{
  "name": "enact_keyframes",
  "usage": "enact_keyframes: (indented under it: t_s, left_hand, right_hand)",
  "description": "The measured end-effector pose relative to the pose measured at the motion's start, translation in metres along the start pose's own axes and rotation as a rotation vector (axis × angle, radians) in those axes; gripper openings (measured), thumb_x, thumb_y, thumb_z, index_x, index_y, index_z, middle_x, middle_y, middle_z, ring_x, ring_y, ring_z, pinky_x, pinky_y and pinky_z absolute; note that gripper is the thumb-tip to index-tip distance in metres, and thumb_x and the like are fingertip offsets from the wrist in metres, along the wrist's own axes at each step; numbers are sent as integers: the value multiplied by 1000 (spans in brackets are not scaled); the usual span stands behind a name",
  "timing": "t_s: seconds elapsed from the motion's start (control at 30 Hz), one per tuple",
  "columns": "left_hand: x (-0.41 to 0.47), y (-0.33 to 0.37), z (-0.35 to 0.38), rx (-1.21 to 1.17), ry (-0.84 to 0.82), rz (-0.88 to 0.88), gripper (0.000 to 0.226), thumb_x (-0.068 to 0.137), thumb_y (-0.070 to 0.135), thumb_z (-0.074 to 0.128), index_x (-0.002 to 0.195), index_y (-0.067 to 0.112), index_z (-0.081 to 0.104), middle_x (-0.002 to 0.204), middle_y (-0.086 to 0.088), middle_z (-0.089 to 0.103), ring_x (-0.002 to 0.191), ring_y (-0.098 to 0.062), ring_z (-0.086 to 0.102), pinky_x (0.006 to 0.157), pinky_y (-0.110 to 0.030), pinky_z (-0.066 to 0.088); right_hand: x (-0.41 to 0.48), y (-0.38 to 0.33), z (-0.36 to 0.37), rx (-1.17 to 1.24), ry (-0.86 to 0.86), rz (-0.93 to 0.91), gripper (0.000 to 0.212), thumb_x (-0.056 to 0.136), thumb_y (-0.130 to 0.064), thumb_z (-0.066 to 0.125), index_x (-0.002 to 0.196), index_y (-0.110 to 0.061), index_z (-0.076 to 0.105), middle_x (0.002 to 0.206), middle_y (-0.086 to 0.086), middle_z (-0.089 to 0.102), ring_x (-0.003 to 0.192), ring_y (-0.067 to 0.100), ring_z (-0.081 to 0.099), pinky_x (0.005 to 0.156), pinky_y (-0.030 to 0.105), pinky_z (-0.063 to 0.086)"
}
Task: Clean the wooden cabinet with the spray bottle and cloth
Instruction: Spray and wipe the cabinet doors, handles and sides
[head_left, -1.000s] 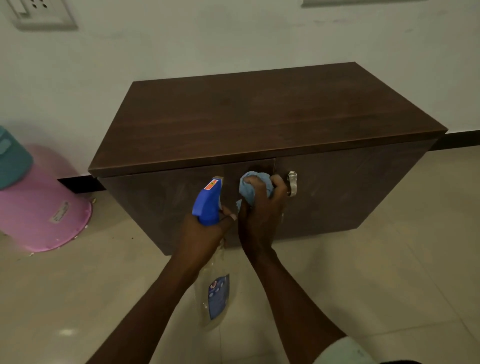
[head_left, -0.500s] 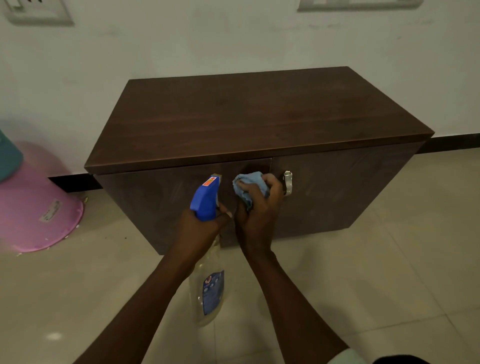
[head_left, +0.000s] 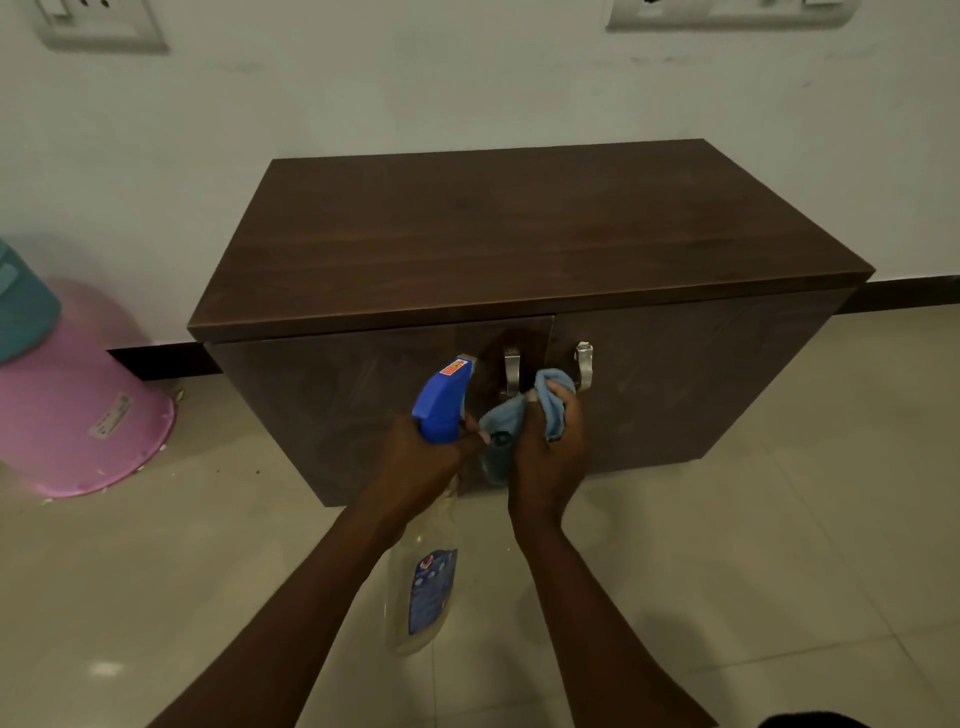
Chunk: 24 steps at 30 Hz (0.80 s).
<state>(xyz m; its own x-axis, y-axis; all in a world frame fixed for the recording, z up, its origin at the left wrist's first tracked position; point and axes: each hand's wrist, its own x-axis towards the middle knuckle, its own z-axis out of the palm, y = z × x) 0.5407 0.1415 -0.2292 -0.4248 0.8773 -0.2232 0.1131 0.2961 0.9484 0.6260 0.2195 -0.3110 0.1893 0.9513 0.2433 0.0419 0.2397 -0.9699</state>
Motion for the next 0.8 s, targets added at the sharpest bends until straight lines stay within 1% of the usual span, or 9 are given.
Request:
enact_keyframes:
  t_s: [0.07,0.13,0.23,0.3,0.43,0.57,0.7,0.73,0.8]
  left_hand:
    - [0,1,6,-4,-67,-10,15,86,17,62,83,27,51,66,-1,56,40,3,53,43,-10,46]
    - [1,3,12,-17,-82,-17,16,85,18,63,83,28,51,68,-1,57,40,3,53,42,-10,45]
    - [7,5,18,-13,-70,-14,13,85,17,64,79,22,53,68,-1,56,49,-3,53,43,-11,46]
    - [9,4,21,-3,-83,-21,13,85,18,63,78,21,53,68,-2,57,52,-4,55,46,-13,47]
    - [6,-5,20,31,-100,-47,14,85,20,64,77,24,53,58,-2,57,39,1,54,42,-13,46]
    - [7,-17,20,131,-103,-115,15,85,22,63,77,27,52,60,-3,59,45,-6,55,49,-20,48]
    - [10,-20,17,113,-78,-150,14,83,24,66,77,26,54,57,-4,59,49,-14,56,52,-26,49]
    - [10,-21,17,93,-70,-157,13,83,22,66,78,24,55,58,-4,58,49,-15,56,53,-28,50]
    - [11,-23,15,73,-38,-168,10,82,17,67,82,19,57,61,-6,59,51,-17,58,54,-29,50]
  right_hand:
    - [-9,7,-10,-2,77,191,24,93,-36,56,112,-23,58,110,0,65,98,8,62,83,23,53]
    - [-15,9,-19,31,151,342,24,95,-32,53,116,-22,58,109,1,65,101,15,62,84,27,52]
    - [-11,3,-24,137,161,417,27,94,-22,55,120,-18,59,109,1,65,101,17,62,81,25,50]
    - [-7,-2,-28,153,114,393,40,90,-13,58,129,-15,52,118,2,62,105,18,61,81,21,50]
    - [-2,-7,-32,82,85,271,65,81,-5,69,137,-23,40,129,-6,53,111,10,55,78,13,49]
    - [-4,0,-30,12,48,141,66,77,-9,75,133,-19,44,128,-2,58,111,9,59,85,19,53]
    - [-2,2,-30,-63,-41,-6,64,75,-3,76,133,-6,47,128,3,56,114,5,54,91,4,41]
    - [-2,2,-28,-67,-67,-35,63,75,-2,76,131,-6,48,126,3,57,112,1,54,91,5,42]
    - [-6,3,-24,-60,-139,-86,60,74,0,75,127,-10,49,123,1,59,111,-1,55,94,19,48]
